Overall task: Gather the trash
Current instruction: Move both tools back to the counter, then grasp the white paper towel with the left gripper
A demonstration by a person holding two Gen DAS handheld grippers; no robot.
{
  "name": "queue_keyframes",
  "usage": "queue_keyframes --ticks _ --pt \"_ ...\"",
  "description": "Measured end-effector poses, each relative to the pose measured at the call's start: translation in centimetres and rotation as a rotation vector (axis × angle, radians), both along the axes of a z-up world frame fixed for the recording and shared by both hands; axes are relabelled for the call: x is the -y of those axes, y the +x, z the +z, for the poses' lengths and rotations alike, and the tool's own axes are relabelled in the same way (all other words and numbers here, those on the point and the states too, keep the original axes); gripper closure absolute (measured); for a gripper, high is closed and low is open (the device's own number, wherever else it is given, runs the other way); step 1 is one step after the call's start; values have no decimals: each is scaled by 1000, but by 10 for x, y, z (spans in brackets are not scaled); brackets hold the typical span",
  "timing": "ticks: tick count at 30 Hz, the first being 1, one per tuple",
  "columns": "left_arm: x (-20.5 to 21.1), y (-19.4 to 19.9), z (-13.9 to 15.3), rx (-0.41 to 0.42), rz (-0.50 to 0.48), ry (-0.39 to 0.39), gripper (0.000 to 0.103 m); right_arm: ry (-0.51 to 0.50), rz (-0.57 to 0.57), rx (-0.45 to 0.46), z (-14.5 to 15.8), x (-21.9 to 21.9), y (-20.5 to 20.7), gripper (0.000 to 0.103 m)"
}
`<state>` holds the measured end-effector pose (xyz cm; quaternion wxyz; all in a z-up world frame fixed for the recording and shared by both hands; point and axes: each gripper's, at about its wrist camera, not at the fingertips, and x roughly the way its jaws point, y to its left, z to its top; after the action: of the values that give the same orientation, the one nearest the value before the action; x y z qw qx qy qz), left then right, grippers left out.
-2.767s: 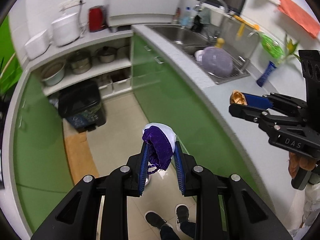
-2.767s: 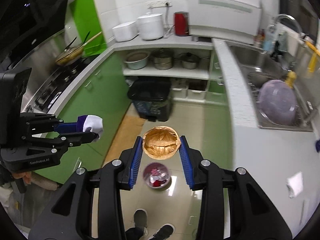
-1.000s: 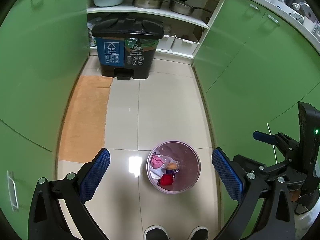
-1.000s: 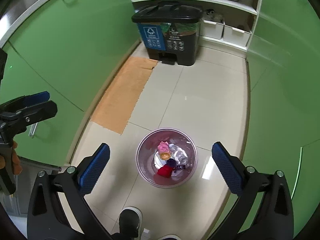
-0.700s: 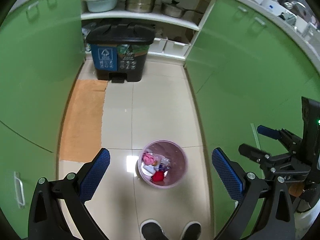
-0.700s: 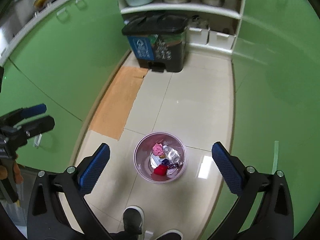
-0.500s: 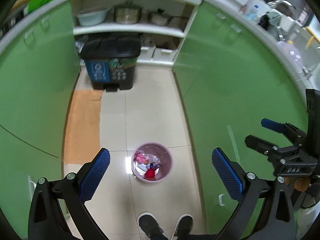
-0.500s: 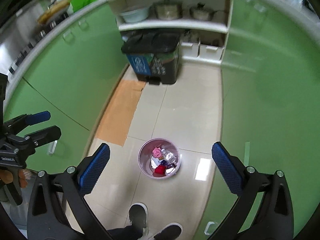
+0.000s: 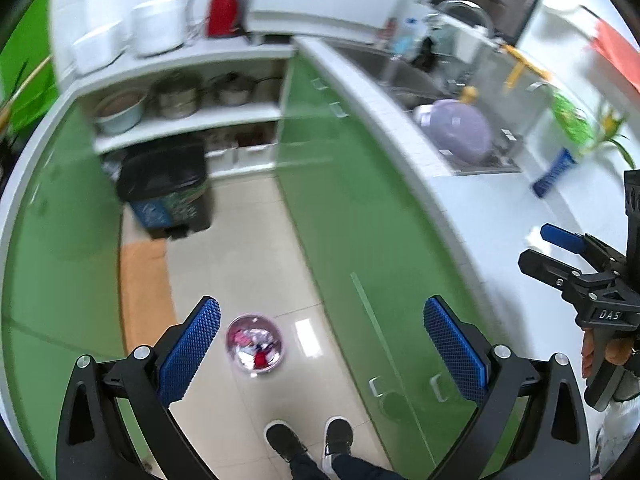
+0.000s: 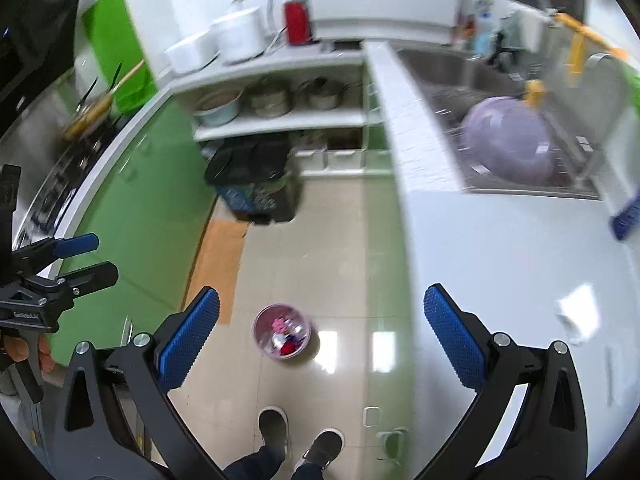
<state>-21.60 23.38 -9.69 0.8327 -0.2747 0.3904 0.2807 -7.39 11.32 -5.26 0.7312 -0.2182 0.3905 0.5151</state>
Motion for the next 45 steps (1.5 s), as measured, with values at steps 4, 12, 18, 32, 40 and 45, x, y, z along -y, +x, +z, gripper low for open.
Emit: queue_keyframes --ticks 4,12,18,32,40,45 --pt "15 37 22 20 -103 27 5 26 -107 15 20 44 26 3" --pt "65 126 48 50 -378 59 5 54 -358 26 32 139 69 3" --pt "111 182 52 52 -566 63 5 60 -544 33 36 214 95 3" --pt "180 303 30 -7 -786 60 5 50 -707 5 26 296 154 3" --pt "197 377 -11 -74 -842 42 5 12 -726 -37 2 315 191 3" --pt "202 410 -36 -129 -860 39 5 3 -734 -59 -9 322 210 3"
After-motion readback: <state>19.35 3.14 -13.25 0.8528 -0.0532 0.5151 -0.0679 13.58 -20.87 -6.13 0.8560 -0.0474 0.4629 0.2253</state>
